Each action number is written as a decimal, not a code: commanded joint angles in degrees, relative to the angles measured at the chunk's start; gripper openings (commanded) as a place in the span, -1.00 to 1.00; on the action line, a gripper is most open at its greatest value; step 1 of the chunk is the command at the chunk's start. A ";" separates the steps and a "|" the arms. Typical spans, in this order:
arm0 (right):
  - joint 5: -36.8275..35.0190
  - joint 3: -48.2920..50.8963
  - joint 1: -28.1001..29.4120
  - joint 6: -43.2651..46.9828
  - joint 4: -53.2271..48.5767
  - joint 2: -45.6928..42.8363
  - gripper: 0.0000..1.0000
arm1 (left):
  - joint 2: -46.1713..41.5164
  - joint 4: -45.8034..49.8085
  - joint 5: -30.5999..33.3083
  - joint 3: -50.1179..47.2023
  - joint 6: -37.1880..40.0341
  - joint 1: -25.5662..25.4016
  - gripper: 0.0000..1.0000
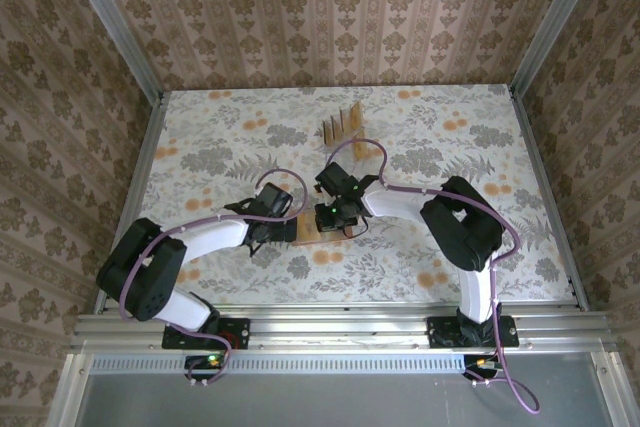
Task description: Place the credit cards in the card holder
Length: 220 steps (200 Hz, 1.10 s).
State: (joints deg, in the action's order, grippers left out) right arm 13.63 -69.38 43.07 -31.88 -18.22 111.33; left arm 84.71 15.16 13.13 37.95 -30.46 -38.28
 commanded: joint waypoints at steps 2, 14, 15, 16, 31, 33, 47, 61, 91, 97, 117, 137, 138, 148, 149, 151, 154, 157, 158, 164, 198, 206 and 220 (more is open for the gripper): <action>1.82 -1.10 1.11 -1.15 -0.50 1.43 -0.92 | 2.24 -0.66 -1.09 0.04 -1.39 -0.92 1.00; 2.18 -1.23 1.23 -1.50 -0.22 1.53 -0.93 | 2.26 -0.87 -1.14 -0.14 -1.45 -1.09 1.00; 2.23 -1.25 1.32 -1.51 -0.19 1.53 -0.93 | 2.28 -0.90 -1.11 -0.11 -1.45 -1.05 1.00; 2.27 -1.27 1.32 -1.56 -0.21 1.53 -0.93 | 2.29 -0.91 -1.10 -0.09 -1.45 -1.03 1.00; 2.79 -1.46 1.56 -1.94 0.24 1.61 -0.94 | 2.24 -1.01 -1.12 -0.23 -1.51 -1.13 1.00; 2.83 -1.48 1.62 -2.04 0.34 1.61 -0.93 | 2.22 -1.01 -1.11 -0.24 -1.53 -1.15 1.00; 3.68 -1.51 1.81 -2.55 0.93 1.79 -0.94 | 2.29 -1.10 -1.16 -0.39 -1.53 -1.20 1.00; 4.28 -1.29 1.89 -2.91 1.53 1.91 -0.94 | 2.22 -1.06 -1.10 -0.34 -1.53 -1.27 1.00; 3.56 -0.84 1.78 -2.94 1.29 1.78 -0.94 | 1.03 0.07 -0.37 -0.04 -1.87 -1.10 1.00; 3.52 -0.75 1.77 -2.93 1.29 1.73 -0.94 | 0.49 0.30 -0.15 0.00 -2.04 -0.96 1.00; 3.42 -0.33 1.68 -3.14 1.73 1.71 -0.94 | -1.30 1.23 0.29 0.05 -2.66 -0.10 1.00; 3.54 -0.15 1.60 -3.23 1.88 1.77 -0.94 | -2.22 1.96 0.26 0.43 -2.51 0.66 1.00; 3.52 -0.14 1.59 -3.30 1.92 1.69 -0.94 | -2.24 2.01 0.29 0.48 -2.46 0.66 1.00; 3.40 -0.11 1.47 -3.21 1.83 1.33 -0.93 | -2.40 2.75 0.34 0.93 -2.28 0.92 1.00; 3.37 -0.04 1.48 -3.25 1.85 1.30 -0.93 | -2.42 2.81 0.33 0.95 -2.26 0.92 1.00; 3.36 0.02 1.42 -3.23 1.80 1.16 -0.93 | -2.44 2.96 0.28 1.04 -2.24 1.04 1.00; 3.34 0.04 1.31 -3.19 1.74 0.95 -0.92 | -2.52 3.09 0.26 1.14 -2.16 1.07 1.00; 3.34 0.08 1.13 -3.18 1.56 0.73 -0.92 | -2.65 3.24 0.28 1.24 -2.15 1.12 1.00; 3.38 0.10 1.09 -3.14 1.49 0.60 -0.92 | -2.72 3.27 0.30 1.29 -2.11 1.11 1.00; 3.42 0.35 0.74 -3.11 1.43 -0.12 -0.91 | -2.97 3.63 0.30 1.46 -1.98 1.20 1.00; 3.26 1.34 -1.32 -2.40 0.43 -5.18 -0.61 | -4.86 5.29 0.42 2.35 -1.56 1.93 1.00; 3.08 1.61 -1.73 -2.14 -0.09 -6.43 -0.59 | -5.42 5.69 0.50 2.60 -1.40 2.07 1.00; 2.45 2.27 -2.44 -1.53 -0.89 -8.41 -0.52 | -6.09 6.14 0.57 2.93 -1.27 2.21 1.00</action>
State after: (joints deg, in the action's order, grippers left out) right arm 15.92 -68.23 41.98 -34.46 -17.15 108.29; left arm 80.84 18.70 13.54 38.48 -31.88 -36.64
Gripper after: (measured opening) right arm 0.215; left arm 0.999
